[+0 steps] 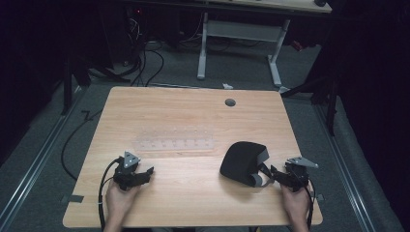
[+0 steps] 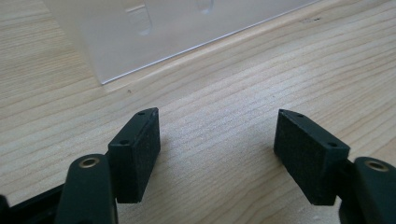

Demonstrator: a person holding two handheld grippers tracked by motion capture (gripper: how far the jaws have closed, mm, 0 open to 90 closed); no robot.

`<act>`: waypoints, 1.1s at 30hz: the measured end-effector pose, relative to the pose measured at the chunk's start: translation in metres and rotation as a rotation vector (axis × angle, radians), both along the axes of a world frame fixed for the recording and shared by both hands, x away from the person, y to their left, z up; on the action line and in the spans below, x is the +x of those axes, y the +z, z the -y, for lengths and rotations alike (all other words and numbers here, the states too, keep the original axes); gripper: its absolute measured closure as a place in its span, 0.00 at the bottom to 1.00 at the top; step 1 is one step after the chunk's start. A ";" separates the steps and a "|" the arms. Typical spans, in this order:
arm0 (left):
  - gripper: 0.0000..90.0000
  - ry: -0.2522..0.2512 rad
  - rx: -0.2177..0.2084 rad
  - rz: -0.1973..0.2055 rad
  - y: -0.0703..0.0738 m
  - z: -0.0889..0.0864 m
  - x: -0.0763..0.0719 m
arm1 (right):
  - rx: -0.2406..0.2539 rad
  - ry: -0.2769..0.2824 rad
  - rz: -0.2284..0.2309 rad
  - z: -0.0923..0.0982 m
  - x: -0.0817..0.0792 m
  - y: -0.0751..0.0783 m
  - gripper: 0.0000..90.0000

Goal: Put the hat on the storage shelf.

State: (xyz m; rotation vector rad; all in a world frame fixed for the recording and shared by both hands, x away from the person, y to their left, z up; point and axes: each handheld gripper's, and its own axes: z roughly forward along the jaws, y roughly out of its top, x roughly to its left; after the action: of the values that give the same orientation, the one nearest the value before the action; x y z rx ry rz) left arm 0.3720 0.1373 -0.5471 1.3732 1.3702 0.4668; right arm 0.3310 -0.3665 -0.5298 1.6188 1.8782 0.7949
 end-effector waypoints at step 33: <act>0.35 0.002 0.000 -0.001 0.000 0.000 0.000 | 0.054 0.011 -0.004 0.006 -0.001 0.012 0.46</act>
State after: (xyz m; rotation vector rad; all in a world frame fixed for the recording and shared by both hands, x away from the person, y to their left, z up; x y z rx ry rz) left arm 0.3723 0.1371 -0.5471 1.3722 1.3725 0.4680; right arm 0.3298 -0.3725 -0.5178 1.6453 1.8848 0.8546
